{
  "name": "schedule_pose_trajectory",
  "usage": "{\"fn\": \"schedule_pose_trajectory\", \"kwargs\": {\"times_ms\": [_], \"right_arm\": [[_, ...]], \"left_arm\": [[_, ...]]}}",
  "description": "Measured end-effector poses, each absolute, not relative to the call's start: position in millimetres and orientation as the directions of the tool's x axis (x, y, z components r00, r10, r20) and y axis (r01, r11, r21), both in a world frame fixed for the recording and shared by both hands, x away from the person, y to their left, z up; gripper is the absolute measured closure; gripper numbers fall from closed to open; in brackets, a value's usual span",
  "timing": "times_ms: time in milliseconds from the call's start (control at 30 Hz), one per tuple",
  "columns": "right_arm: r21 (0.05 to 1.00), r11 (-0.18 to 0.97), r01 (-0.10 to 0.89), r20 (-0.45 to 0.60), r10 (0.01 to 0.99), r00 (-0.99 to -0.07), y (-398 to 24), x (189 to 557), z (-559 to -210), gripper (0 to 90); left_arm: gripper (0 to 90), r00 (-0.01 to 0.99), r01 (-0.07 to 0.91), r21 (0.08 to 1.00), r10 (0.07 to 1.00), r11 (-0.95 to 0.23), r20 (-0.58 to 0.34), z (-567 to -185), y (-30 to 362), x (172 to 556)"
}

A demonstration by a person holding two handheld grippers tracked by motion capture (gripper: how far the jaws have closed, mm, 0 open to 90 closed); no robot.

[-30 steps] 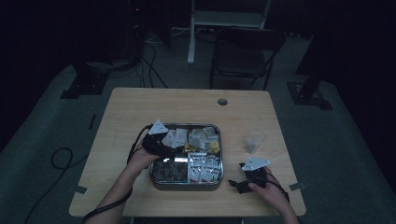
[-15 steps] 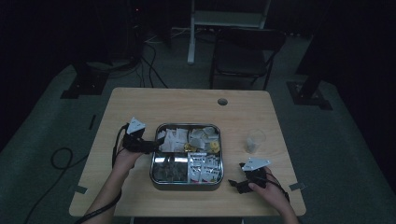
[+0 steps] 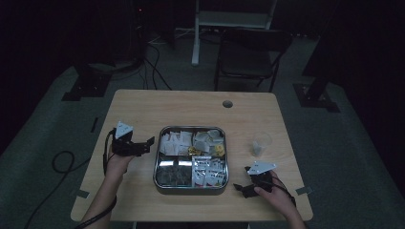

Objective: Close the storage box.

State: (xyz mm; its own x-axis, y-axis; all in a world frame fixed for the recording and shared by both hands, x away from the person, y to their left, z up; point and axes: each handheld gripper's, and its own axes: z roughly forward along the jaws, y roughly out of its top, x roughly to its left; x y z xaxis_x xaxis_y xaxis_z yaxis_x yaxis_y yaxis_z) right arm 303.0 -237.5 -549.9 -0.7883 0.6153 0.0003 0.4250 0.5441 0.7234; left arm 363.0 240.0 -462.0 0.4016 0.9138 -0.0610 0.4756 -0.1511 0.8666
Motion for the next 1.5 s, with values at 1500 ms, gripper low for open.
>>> {"fn": "schedule_pose_trajectory", "kwargs": {"times_ms": [1500], "right_arm": [[0.723, 0.544, 0.425, 0.0, 0.615, -0.788, -237, 303, -550, 13.1]], "left_arm": [[2.0, 0.177, 0.622, 0.78, 0.982, -0.059, -0.067, -537, 334, 303]]}}
